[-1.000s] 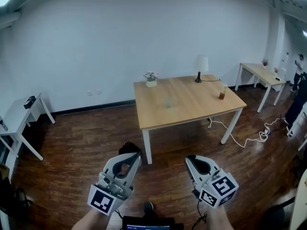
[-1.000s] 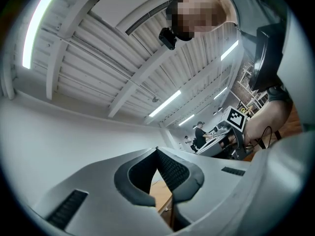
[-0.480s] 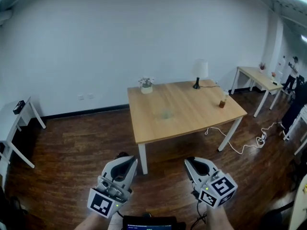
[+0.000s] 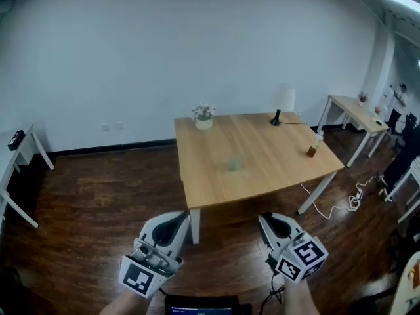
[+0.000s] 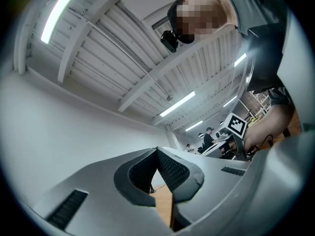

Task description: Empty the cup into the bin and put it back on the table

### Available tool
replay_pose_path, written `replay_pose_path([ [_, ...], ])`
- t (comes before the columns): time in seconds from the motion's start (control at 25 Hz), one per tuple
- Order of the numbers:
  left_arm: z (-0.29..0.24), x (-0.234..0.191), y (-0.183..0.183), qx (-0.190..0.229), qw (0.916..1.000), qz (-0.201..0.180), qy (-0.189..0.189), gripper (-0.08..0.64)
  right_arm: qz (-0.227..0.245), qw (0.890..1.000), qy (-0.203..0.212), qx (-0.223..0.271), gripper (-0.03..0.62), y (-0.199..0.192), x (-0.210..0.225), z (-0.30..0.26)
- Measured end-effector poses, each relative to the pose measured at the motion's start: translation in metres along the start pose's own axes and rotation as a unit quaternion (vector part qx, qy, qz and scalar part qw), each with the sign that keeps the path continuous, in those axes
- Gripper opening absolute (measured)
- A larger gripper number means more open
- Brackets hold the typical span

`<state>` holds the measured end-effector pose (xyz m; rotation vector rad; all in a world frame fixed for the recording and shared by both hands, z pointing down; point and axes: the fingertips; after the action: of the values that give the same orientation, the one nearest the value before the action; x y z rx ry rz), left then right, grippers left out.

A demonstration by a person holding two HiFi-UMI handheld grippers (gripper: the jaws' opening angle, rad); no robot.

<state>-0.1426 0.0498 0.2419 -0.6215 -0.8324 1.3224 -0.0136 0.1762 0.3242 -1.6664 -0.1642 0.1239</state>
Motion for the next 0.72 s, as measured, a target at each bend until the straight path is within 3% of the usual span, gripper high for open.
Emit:
replay_pose_path([
  [0.32, -0.028, -0.030, -0.045, -0.018, 0.9997, 0.016, 0.011, 0.000, -0.006, 1.000, -0.001, -0.006, 0.000, -0.003, 0.050, -0.044],
  [0.72, -0.105, -0.058, -0.094, -0.033, 0.9983, -0.020, 0.044, 0.000, -0.022, 0.999, 0.026, 0.004, 0.000, -0.004, 0.147, -0.093],
])
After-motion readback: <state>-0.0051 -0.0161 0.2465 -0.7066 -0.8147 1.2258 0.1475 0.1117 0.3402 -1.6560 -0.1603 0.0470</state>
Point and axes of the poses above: the fingertips, and each gripper's own axes: z backward along the fingers, x to its right, y out of its top, and after that the axes turned 12 degrees about y, right-handed
